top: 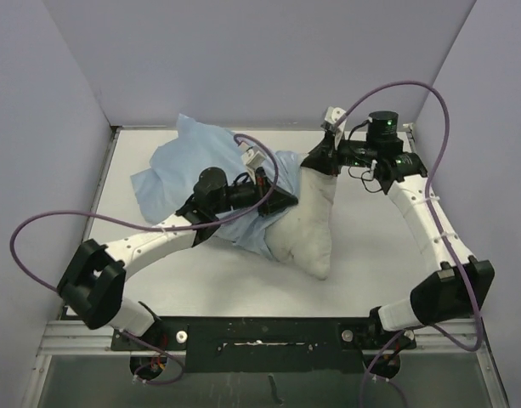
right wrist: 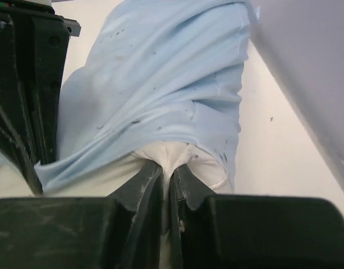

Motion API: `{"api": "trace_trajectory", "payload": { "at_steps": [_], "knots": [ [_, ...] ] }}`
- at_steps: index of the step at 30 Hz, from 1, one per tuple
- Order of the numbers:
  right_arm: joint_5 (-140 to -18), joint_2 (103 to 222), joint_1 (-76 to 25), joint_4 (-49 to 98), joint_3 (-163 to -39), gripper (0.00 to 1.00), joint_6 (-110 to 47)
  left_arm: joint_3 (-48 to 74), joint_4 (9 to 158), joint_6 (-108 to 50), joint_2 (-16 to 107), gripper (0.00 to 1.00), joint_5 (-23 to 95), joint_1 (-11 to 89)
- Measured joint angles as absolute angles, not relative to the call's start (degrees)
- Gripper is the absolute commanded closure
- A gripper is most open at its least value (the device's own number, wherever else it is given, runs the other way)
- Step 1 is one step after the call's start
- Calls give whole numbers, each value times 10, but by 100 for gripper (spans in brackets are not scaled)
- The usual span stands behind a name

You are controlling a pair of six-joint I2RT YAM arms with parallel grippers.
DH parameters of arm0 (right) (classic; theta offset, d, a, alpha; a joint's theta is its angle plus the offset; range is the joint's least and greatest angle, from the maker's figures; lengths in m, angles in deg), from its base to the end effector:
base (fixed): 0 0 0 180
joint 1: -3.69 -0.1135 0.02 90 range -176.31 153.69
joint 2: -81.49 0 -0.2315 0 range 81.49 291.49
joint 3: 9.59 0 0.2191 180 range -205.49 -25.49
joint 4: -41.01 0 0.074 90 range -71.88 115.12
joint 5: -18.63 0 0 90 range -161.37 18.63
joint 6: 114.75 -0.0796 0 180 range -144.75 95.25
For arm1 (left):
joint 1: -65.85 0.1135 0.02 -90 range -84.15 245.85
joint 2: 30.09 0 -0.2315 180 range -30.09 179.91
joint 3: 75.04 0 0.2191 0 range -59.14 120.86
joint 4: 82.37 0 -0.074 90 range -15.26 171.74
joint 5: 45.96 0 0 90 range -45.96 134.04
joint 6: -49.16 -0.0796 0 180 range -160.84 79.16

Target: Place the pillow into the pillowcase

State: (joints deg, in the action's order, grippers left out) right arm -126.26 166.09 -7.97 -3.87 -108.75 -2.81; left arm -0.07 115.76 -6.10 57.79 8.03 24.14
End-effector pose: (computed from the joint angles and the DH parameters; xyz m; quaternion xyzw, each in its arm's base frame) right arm 0.2940 0.1272 0.3386 -0.4420 0.6707 0.3586 0.4756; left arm 0.2397 -0.2763 0.3085 0.2668 0.6261 -0.5983 0.4229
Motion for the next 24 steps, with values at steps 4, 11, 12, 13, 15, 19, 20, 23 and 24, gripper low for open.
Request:
{"api": "trace_trajectory", "payload": {
  "at_steps": [4,11,12,13,15,19,20,23,24],
  "knots": [
    [-1262,1587,-86,19,-1000,100,21,-143,1133,-105,463,65,125,239],
    [-1225,1576,-95,9,-791,99,189,-274,939,-154,368,29,227,230],
    [-1229,1571,-95,8,-779,99,206,-273,914,-160,347,28,238,230],
    [-1235,1561,-95,7,-766,99,229,-262,871,-166,316,28,258,230],
    [-1253,1537,-96,6,-745,100,267,-220,806,-177,274,27,289,230],
    [-1289,1510,-99,6,-725,100,312,-46,727,-201,283,26,354,230],
    [-1295,1509,-99,6,-724,100,318,-6,723,-208,298,26,365,230],
    [-1305,1509,-99,7,-723,100,324,104,697,-238,384,26,390,229],
    [-1306,1509,-99,8,-723,100,325,134,688,-249,418,26,396,228]
  ]
}}
